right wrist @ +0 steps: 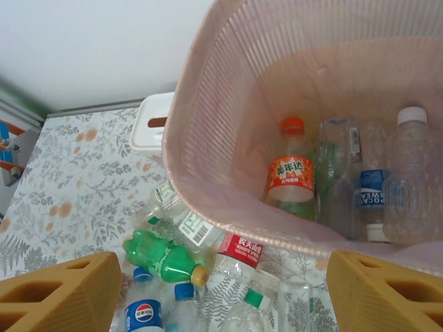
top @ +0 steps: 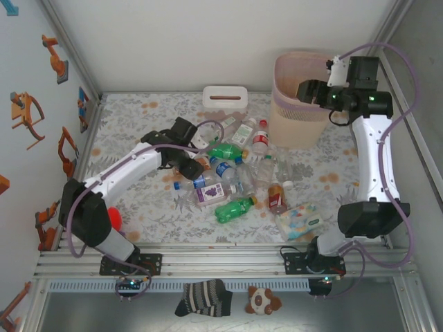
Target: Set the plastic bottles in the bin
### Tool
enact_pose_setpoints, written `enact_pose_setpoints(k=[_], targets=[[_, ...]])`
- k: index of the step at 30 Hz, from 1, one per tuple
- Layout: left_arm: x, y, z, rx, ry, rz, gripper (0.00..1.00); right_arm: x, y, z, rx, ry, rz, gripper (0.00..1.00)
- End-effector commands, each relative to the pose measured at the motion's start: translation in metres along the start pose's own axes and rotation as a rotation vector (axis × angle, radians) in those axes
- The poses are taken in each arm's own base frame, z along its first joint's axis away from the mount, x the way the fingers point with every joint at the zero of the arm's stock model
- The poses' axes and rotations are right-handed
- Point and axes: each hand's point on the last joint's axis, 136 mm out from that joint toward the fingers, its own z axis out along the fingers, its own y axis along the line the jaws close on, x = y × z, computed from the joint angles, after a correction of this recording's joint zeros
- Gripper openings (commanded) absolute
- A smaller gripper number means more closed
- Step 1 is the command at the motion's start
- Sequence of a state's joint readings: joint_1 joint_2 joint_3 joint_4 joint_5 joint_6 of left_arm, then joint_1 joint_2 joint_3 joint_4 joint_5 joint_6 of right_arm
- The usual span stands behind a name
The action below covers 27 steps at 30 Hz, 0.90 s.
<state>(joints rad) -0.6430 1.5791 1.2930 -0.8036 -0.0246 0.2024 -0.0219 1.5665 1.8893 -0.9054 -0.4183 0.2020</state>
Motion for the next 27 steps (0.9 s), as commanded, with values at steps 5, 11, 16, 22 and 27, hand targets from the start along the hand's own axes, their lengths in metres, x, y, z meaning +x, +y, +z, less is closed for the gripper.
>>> enact_pose_setpoints(k=[5,11,16,22,27], targets=[[-0.004,0.018,0.025,0.026,0.073,0.055,0.67,0.005,0.003,-0.016,0.017,-0.026,-0.027,0.77],[-0.01,0.021,0.05,0.058,0.126,0.09,0.71,0.011,0.002,-0.018,0.025,-0.019,-0.026,0.77],[-0.019,0.023,0.064,0.103,0.123,0.074,0.75,0.015,0.003,-0.02,0.022,-0.012,-0.023,0.77],[-0.018,0.027,0.081,0.156,0.138,0.032,0.76,0.018,0.001,-0.023,0.037,-0.007,-0.039,0.77],[-0.008,0.033,0.094,0.189,0.162,-0.018,0.77,0.018,0.003,-0.025,0.033,-0.008,-0.042,0.77]])
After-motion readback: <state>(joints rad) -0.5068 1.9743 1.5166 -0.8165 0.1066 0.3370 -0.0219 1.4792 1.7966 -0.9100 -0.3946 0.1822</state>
